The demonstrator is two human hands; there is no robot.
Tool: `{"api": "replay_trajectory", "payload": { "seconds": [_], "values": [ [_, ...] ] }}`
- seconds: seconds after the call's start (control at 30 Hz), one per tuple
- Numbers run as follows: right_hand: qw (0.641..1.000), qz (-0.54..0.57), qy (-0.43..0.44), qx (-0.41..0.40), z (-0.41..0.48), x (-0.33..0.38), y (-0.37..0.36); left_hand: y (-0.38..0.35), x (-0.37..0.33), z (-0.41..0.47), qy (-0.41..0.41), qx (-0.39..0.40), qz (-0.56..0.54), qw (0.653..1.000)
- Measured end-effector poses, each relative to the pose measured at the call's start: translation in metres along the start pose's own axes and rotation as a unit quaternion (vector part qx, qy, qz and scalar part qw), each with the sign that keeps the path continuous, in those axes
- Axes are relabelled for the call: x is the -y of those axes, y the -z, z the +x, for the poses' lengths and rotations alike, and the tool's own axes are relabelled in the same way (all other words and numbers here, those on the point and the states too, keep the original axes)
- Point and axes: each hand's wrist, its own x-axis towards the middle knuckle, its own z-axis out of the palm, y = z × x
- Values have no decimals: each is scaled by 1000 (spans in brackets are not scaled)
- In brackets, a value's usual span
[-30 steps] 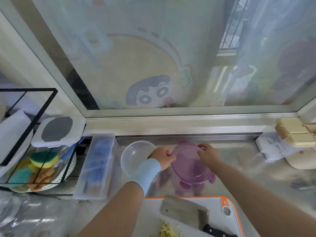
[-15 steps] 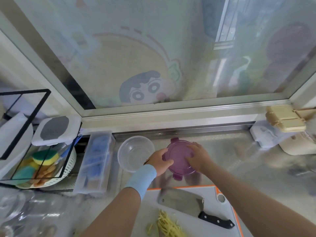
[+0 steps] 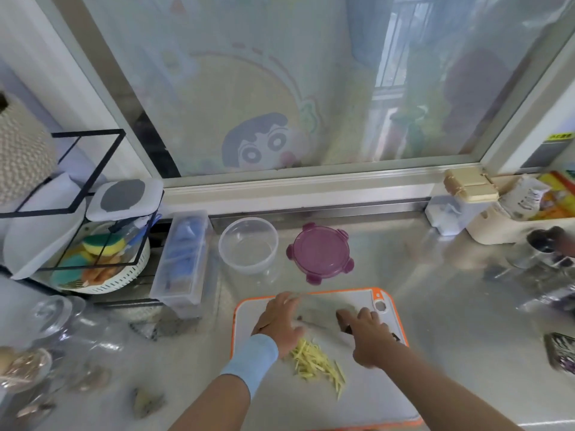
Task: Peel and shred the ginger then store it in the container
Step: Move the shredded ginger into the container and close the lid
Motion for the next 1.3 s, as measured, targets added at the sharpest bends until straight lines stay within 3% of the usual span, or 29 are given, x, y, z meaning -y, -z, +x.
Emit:
{"api": "replay_trajectory", "payload": {
  "seconds": [0.2, 0.33, 0.47, 0.63, 0.83, 1.1, 1.3],
  "values": [
    [997, -12, 5, -78, -24, -3, -31, -15, 14, -34, 0, -31, 4, 999],
    [984, 119, -1, -133, -44, 2, -28, -18, 21, -48, 7, -98, -35, 995],
    [928, 310, -87, -189, -73, 0, -37, -33, 24, -55, 14, -67, -30, 997],
    [859, 430, -214, -177, -107, -6, -85, -55, 31, -56, 71, 15, -19, 997],
    [820, 500, -228, -161, -127, 20, -120, -73, 39, -60, 65, 21, -23, 997],
    [841, 487, -194, -132, -118, 63, -122, -76, 37, -54, 38, -23, 14, 999],
    [881, 431, -178, -87, -100, 83, -113, -71, 37, -32, 22, -49, -64, 997]
  ]
}}
